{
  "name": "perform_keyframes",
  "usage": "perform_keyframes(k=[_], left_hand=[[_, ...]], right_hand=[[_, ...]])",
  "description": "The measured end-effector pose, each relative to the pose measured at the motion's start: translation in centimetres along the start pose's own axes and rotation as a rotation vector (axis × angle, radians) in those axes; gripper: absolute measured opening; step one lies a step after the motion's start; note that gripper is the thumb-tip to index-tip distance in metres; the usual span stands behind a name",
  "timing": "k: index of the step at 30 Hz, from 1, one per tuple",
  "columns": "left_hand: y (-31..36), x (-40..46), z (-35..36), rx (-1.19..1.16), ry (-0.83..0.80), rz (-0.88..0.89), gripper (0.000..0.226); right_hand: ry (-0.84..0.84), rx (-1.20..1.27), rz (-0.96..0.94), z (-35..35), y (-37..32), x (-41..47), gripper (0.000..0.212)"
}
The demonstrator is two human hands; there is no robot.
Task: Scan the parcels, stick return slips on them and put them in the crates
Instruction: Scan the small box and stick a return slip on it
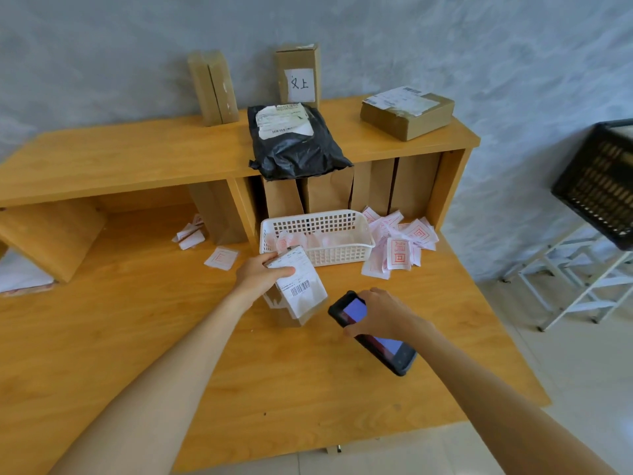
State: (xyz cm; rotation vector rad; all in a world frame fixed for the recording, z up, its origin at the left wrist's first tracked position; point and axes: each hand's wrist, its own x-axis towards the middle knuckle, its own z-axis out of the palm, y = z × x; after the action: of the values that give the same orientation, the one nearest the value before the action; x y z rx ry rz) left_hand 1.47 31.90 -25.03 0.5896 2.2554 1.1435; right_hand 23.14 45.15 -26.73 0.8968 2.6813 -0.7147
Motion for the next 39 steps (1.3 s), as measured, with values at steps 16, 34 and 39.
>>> perform_keyframes(k=[16, 34, 39], left_hand=[[0.7, 0.2, 0.4, 0.096, -0.054, 0.083, 0.063], [0.0, 0.3, -0.6, 0.086, -0.076, 0.068, 0.063], [-0.2, 0.0, -0.8, 0.066, -0.092, 0.027, 0.060]], right_hand=[[-0.037, -0.100, -0.103, -1.4, -2.3, -0.6, 0.056], [-0.009, -0.156, -0.089, -2.2, -2.7, -1.8, 0.064], [-0.018, -0.168, -0.068, -2.5, -2.4, -2.9, 0.057]])
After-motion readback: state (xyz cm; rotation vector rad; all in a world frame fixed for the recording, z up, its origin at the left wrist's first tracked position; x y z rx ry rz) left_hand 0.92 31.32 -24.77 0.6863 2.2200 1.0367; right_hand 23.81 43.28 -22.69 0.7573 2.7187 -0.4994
